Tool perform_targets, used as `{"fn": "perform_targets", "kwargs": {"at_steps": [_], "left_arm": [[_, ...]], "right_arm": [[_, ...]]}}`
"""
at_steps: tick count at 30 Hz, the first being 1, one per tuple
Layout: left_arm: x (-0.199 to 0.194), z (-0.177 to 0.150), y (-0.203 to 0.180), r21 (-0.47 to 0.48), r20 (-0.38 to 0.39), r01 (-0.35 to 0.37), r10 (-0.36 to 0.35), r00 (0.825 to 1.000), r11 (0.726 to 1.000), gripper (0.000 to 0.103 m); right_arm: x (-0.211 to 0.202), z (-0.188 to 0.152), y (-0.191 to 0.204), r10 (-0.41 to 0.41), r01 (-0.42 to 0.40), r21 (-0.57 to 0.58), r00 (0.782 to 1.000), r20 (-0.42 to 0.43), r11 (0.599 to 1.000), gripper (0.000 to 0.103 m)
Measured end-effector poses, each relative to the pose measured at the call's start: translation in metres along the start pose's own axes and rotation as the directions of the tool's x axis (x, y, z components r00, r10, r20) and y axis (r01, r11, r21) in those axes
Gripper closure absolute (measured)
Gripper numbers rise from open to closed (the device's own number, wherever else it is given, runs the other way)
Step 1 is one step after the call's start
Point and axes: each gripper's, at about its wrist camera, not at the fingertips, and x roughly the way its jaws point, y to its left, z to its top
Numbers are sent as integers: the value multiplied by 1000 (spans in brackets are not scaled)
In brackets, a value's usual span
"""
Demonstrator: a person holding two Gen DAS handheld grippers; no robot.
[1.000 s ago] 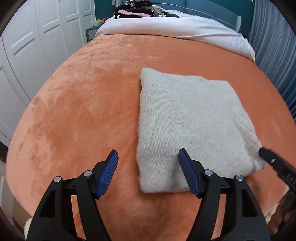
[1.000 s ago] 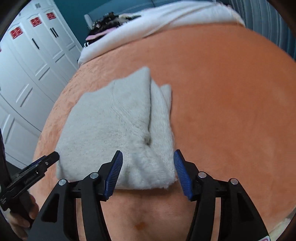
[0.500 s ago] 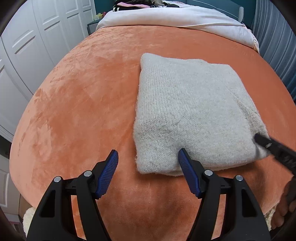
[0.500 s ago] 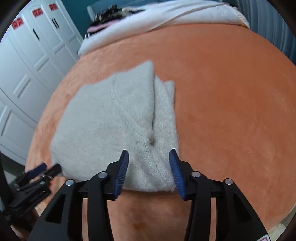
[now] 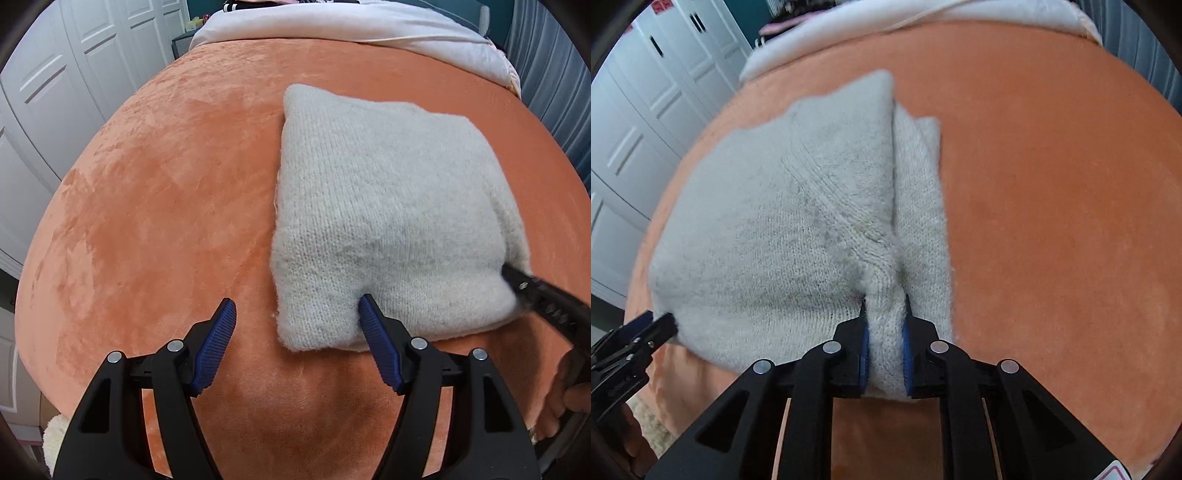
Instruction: Fold small clothes
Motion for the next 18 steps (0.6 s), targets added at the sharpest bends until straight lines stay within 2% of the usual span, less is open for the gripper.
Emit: {"fn": "perform_targets", "kwargs": {"at_steps": [1,3,4,6,7,8,10,11,12,13,16,17,18], "left_arm": [[-2,-1,1,-1,6,3,-3,1000,1000,36],[-14,0,5,-23,34,43,-42,999,999,38],[-22,3,8,-37,55,63,-61,997,997,38],[-30,9,10,-60,78,84,-80,994,995,36],[-32,15,12,-79,91,99,-92,992,992,33],[-31,19,14,-95,95,105,-96,991,990,32],[-21,30,13,-103,79,91,-83,993,991,32],[-15,33,12,-97,72,79,-72,995,992,32],[-6,35,11,-89,60,66,-61,996,994,30],[-1,37,10,-81,46,66,-63,997,995,30],[4,37,12,-73,48,74,-70,996,995,28],[6,36,13,-67,48,69,-66,997,995,27],[9,34,13,-66,47,65,-62,997,996,24]], "right_arm": [[-9,5,2,12,-12,18,1000,6,1000,90],[-32,12,5,29,-30,17,998,58,999,81],[-43,16,7,27,-28,10,995,93,1000,81],[-52,25,6,40,-43,22,992,122,999,69],[-49,30,6,52,-56,33,991,120,998,60],[-43,37,5,58,-64,43,992,110,997,57],[-25,43,10,44,-46,28,996,73,999,57],[-9,44,12,33,-34,13,999,25,999,66],[3,40,15,44,-43,9,999,-17,999,81],[7,39,17,49,-48,9,998,-29,999,88],[-31,39,22,79,-79,-11,990,114,997,89],[-33,37,19,85,-86,2,988,128,996,89],[-25,34,15,76,-78,14,992,101,997,89]]}}
